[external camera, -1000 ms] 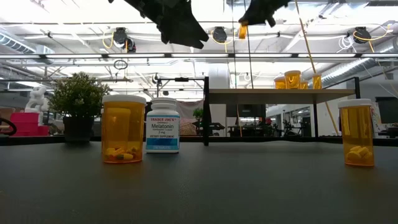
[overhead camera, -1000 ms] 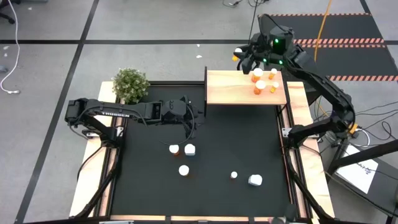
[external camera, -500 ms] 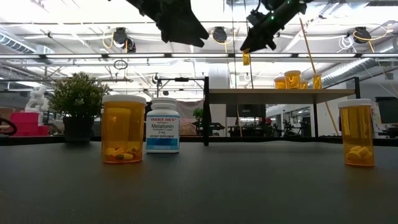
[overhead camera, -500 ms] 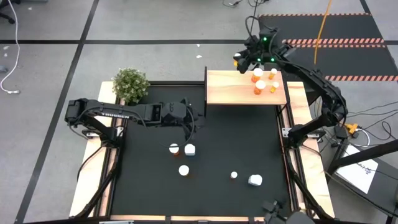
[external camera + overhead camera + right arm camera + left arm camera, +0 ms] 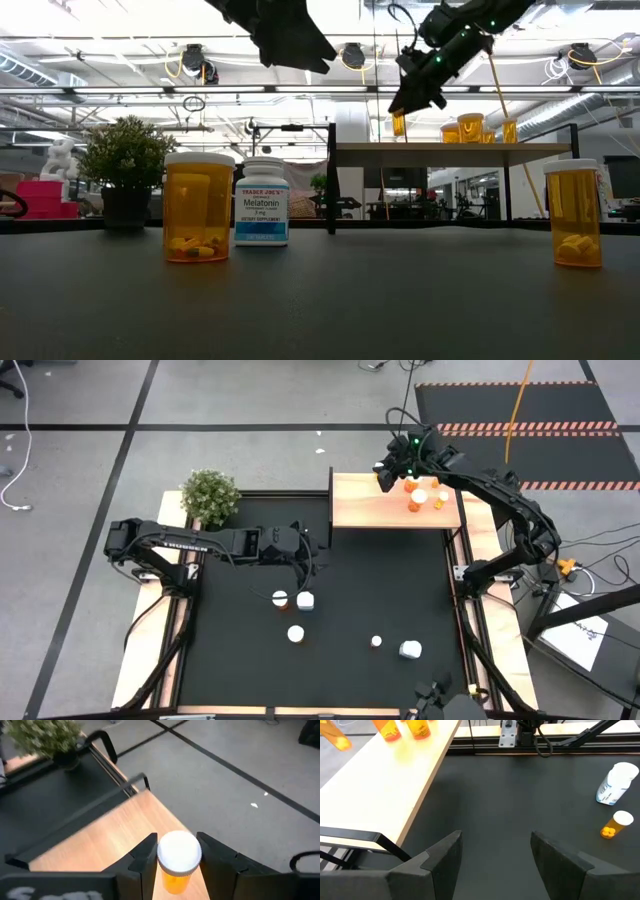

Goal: Pick and place medicine bottles onto shelf by color
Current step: Put the small orange pill bottle on the shelf, then adjust the large orange pill bottle on the shelf

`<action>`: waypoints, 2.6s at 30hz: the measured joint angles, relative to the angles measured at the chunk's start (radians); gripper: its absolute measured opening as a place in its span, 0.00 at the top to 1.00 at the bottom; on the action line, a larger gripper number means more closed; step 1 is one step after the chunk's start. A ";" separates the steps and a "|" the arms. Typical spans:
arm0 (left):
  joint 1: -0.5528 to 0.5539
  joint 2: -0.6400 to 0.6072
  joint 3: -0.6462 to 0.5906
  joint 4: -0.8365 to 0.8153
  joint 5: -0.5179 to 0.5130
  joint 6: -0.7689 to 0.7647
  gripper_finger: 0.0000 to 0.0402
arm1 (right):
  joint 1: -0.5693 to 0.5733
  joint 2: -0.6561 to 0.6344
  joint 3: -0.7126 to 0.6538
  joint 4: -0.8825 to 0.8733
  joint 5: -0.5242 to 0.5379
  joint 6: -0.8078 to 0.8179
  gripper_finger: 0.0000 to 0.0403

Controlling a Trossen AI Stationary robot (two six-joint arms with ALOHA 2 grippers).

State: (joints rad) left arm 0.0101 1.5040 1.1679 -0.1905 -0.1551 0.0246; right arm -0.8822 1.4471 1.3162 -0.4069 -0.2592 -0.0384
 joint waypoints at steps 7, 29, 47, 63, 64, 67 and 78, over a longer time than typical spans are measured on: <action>0.000 0.000 0.000 0.000 0.000 0.000 0.42 | 0.000 0.000 -0.051 0.000 0.053 -0.010 0.69; 0.000 0.000 0.000 0.000 0.000 0.004 0.42 | 0.000 -0.066 -0.170 0.105 0.135 -0.001 0.69; 0.000 0.000 0.000 0.012 0.000 0.004 0.42 | 0.000 -0.114 -0.332 0.328 0.159 -0.030 0.69; 0.000 0.000 0.000 0.013 0.000 0.006 0.42 | 0.000 -0.114 -0.332 0.325 0.155 -0.030 0.65; 0.000 0.000 0.000 0.012 0.000 0.006 0.42 | 0.000 -0.114 -0.332 0.325 0.155 -0.031 0.64; 0.000 -0.001 0.000 0.012 0.000 0.006 0.42 | 0.000 -0.114 -0.332 0.324 0.155 -0.030 0.62; 0.000 0.000 0.000 0.012 0.000 0.005 0.42 | 0.000 -0.114 -0.333 0.325 0.155 -0.027 0.57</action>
State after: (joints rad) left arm 0.0105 1.5036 1.1683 -0.1787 -0.1551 0.0297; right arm -0.8818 1.3331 0.9836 -0.0815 -0.1047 -0.0654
